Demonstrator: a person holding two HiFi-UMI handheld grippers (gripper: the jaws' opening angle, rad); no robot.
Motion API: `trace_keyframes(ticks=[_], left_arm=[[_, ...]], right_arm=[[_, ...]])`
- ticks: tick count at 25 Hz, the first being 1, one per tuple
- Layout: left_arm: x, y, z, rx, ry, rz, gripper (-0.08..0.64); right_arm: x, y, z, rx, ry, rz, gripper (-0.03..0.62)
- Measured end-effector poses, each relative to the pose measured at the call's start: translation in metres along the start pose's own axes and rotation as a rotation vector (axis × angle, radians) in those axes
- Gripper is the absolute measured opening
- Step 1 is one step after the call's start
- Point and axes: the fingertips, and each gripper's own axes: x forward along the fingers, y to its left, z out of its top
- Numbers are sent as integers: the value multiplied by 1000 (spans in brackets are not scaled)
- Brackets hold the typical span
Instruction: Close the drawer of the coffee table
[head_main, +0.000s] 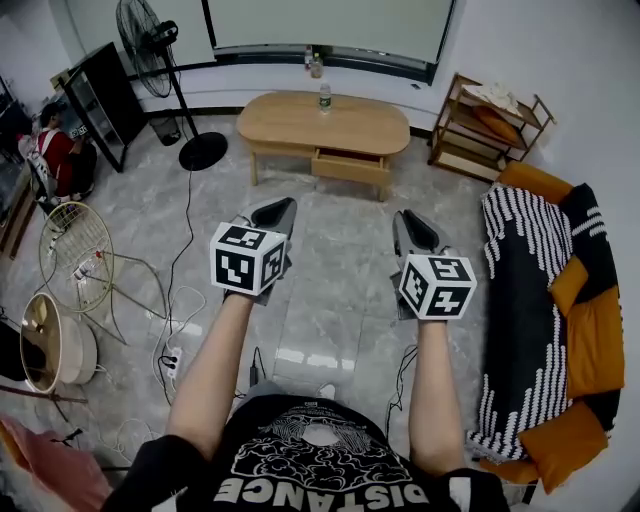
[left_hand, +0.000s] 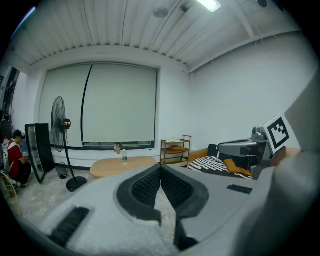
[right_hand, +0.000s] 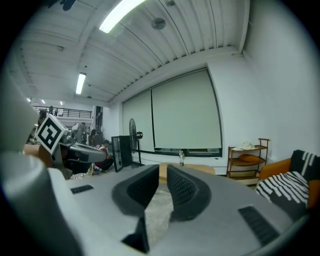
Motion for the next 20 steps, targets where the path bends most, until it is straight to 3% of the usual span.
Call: trace_keyframes(ticks=[8, 20], left_arm=[[22, -4, 14, 6, -4, 4, 2], [65, 28, 19, 9, -7, 1, 2]], right_arm=[[17, -12, 6, -1, 6, 30, 131], [74, -20, 11, -18, 9, 50, 238]])
